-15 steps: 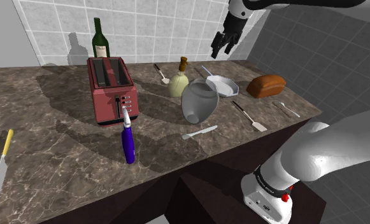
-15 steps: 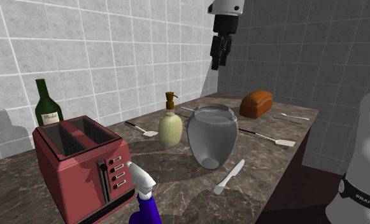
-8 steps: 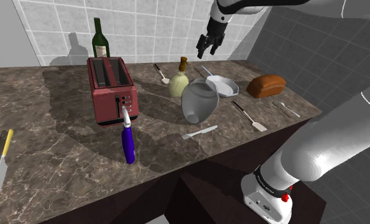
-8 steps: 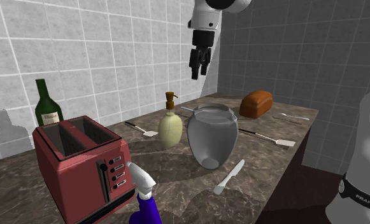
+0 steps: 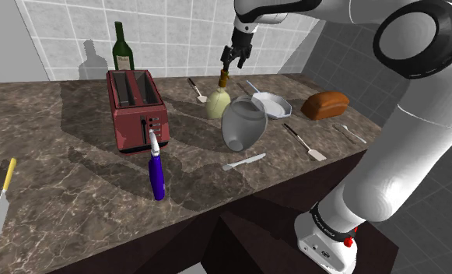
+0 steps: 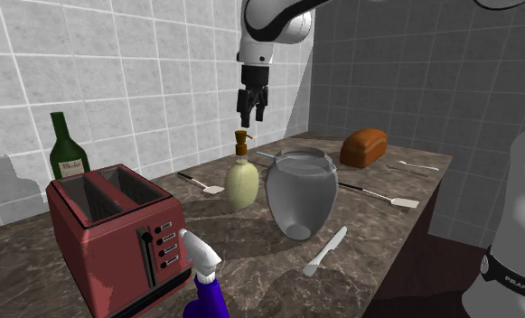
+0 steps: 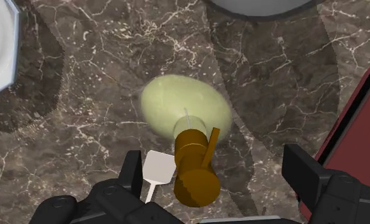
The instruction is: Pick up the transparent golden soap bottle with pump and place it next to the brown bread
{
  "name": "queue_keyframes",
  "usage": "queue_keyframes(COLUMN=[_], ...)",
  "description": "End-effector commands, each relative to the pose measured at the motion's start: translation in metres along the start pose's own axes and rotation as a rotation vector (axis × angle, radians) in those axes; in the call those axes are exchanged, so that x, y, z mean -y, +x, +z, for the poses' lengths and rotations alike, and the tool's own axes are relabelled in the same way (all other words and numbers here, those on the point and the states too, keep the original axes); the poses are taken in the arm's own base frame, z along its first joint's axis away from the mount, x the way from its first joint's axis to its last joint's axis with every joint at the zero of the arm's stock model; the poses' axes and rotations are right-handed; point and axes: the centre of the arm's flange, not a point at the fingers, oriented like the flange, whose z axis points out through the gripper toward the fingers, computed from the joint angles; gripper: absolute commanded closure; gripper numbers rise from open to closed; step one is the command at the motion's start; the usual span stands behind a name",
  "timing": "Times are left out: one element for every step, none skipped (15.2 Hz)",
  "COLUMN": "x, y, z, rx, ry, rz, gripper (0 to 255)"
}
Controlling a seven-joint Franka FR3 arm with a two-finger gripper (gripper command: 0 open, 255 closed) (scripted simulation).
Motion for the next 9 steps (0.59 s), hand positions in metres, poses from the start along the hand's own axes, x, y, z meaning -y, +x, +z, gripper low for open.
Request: queue_keyframes(x=[-0.006, -0.008, -0.009, -0.009, -0.009, -0.009, -0.009, -0.008, -0.008], y=[0.024, 0.035, 0.042, 0.042, 0.042, 0.042, 0.042, 0.042, 0.042], z=[0.013, 0.021, 0.025, 0.03, 0.035, 0.041, 0.046, 0.051, 0.057], rx=[0.005, 0.008, 0.01, 0.01, 0.01, 0.01, 0.01, 0.01, 0.01], ry=[0.008, 0.012, 0.014, 0.014, 0.014, 0.014, 0.014, 0.014, 0.014], rz=[-0.007, -0.011, -0.013, -0.013, -0.013, -0.013, -0.013, -0.013, -0.013], gripper=[0, 0, 0, 0, 0, 0, 0, 0, 0])
